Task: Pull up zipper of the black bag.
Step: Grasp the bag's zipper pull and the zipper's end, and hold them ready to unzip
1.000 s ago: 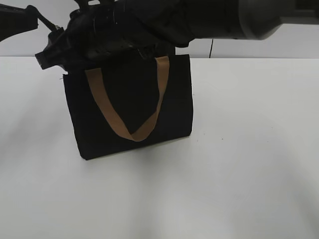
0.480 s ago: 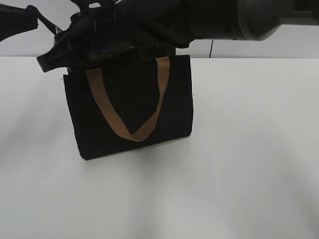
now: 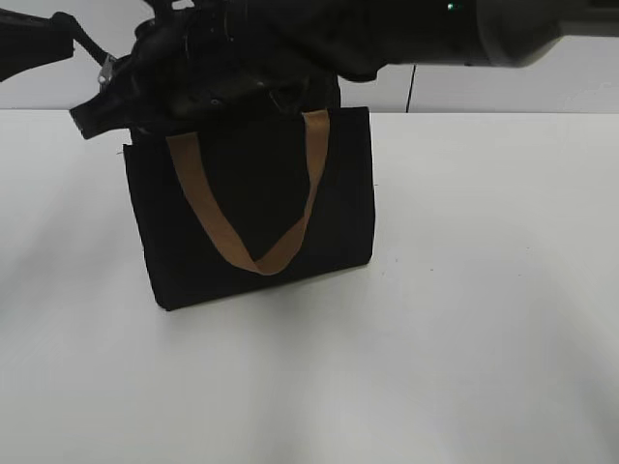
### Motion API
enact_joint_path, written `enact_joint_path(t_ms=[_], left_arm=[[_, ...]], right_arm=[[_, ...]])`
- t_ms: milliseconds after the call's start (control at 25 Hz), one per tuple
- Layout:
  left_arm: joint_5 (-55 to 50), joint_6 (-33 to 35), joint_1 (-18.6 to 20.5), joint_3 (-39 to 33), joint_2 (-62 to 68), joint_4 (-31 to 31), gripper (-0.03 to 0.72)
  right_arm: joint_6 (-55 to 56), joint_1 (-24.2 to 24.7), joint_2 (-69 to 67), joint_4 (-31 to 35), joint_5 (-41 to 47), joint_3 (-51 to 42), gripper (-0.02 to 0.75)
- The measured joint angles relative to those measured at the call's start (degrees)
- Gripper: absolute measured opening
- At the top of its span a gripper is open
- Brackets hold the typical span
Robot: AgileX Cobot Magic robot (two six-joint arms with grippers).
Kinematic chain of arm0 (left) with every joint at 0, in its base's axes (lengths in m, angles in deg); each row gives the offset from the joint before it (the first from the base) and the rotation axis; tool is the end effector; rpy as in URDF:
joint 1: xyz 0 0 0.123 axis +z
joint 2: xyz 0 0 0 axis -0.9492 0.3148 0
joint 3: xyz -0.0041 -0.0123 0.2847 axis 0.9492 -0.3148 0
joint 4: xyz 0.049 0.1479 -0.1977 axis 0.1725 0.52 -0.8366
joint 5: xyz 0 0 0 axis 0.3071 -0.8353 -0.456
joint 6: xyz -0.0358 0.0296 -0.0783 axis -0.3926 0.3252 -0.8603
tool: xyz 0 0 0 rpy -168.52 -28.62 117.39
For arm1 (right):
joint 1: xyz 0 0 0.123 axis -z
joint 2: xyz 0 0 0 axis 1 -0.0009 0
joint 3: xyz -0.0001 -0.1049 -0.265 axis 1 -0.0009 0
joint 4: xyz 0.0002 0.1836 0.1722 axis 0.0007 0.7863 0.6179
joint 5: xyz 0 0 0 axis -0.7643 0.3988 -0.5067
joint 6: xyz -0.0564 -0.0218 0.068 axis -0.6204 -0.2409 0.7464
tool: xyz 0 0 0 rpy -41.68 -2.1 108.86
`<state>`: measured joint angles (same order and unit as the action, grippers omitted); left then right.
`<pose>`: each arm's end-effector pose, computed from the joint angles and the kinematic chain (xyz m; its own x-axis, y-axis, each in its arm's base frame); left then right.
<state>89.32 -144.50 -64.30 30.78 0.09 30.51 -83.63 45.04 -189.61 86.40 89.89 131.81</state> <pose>0.2789 -0.0385 0.2977 -0.0663 0.2259 -0.9719 0.7650 0.6369 0.0958 0.3189 0.3430 0.2576 -0.3438 -0.3709 -0.8627 -0.8184 0.5689 0.0815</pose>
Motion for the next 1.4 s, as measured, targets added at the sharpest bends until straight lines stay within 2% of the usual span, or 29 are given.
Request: enact_joint_path(t_ms=[200, 520, 960, 1200, 1400], left_arm=[[-0.17, 0.0, 0.0, 0.0, 0.0, 0.35, 0.022], [0.05, 0.0, -0.11, 0.0, 0.0, 1.04, 0.022], [-0.42, 0.0, -0.2, -0.13, -3.83, 2.27, 0.022], [-2.17, 0.0, -0.27, -0.36, -5.74, 2.62, 0.022], [-3.87, 0.0, -0.27, -0.36, -5.74, 2.68, 0.022]], right_arm=[[1.57, 1.45, 2.43, -0.38, 3.42, 0.0, -0.015], [7.69, 7.11, 3.39, -0.66, 9.34, 0.07, -0.015], [9.95, 8.85, 3.39, -0.9, 14.21, 0.13, -0.015], [12.62, 8.85, 3.52, -4.97, 15.05, 0.56, -0.015], [16.73, 9.01, 4.19, -11.56, 15.34, 0.56, -0.015]])
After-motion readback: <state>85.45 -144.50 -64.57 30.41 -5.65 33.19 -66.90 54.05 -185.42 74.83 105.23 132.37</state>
